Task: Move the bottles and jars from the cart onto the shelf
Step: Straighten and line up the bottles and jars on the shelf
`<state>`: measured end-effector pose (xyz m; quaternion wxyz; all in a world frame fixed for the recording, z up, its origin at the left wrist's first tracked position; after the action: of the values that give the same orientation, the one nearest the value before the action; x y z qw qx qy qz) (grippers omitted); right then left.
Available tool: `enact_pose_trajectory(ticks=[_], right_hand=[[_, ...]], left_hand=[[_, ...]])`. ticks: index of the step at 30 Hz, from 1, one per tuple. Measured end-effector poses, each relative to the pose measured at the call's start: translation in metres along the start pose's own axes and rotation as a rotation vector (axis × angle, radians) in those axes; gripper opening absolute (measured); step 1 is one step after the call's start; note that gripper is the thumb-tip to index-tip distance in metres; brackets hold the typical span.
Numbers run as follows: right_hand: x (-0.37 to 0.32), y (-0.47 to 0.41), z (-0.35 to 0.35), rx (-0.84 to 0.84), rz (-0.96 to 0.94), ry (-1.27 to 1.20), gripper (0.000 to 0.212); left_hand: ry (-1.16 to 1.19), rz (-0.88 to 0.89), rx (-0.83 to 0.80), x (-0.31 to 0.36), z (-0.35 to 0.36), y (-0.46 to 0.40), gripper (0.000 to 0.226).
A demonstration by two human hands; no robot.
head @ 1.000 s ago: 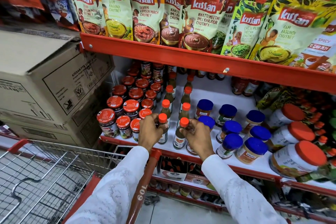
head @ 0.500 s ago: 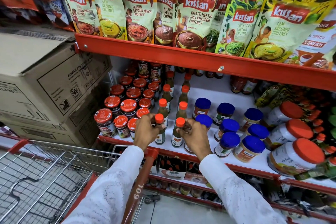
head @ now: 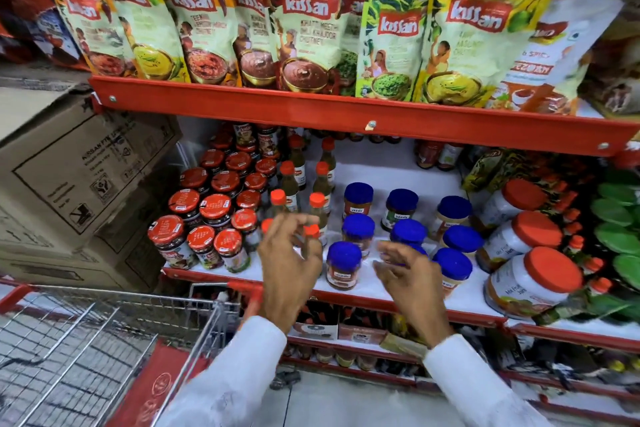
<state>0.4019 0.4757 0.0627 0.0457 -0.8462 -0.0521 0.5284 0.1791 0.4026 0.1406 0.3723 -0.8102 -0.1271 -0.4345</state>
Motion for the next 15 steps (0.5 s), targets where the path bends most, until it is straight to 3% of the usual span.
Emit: enact_pose_trajectory(ticks=[4, 7, 11, 15], right_hand=[[0.027, -0.008, -0.062, 0.180, 0.035, 0.094, 0.043], [0.026, -0.017, -0.058, 0.056, 0.003, 0.212, 0.054], [0.032, -0.024, -0.040, -0.128, 0.052, 0.360, 0.065], [0.030, -0.026, -0.034, -0.184, 0.057, 0.405, 0.052]], left_hand=[[0.074, -0.210, -0.315, -0.004, 0.089, 0.047, 0.028], [0.010, -0.352, -0.492, -0.015, 0.140, 0.075, 0.026], [-0.044, -0.429, -0.488, -0.021, 0.167, 0.086, 0.027], [0.008, -0.458, -0.468, -0.020, 0.179, 0.086, 0.028]])
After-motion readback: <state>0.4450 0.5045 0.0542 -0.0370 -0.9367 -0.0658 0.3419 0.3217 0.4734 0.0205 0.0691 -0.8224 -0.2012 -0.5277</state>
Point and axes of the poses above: each hand's wrist, its own y-axis away from the middle knuckle, its own z-axis out of the palm, x = y × z, the point moved 9 cm from there along -y, towards the middle knuckle, and after that the axes turned 6 degrees about x, right-handed, at the moved point
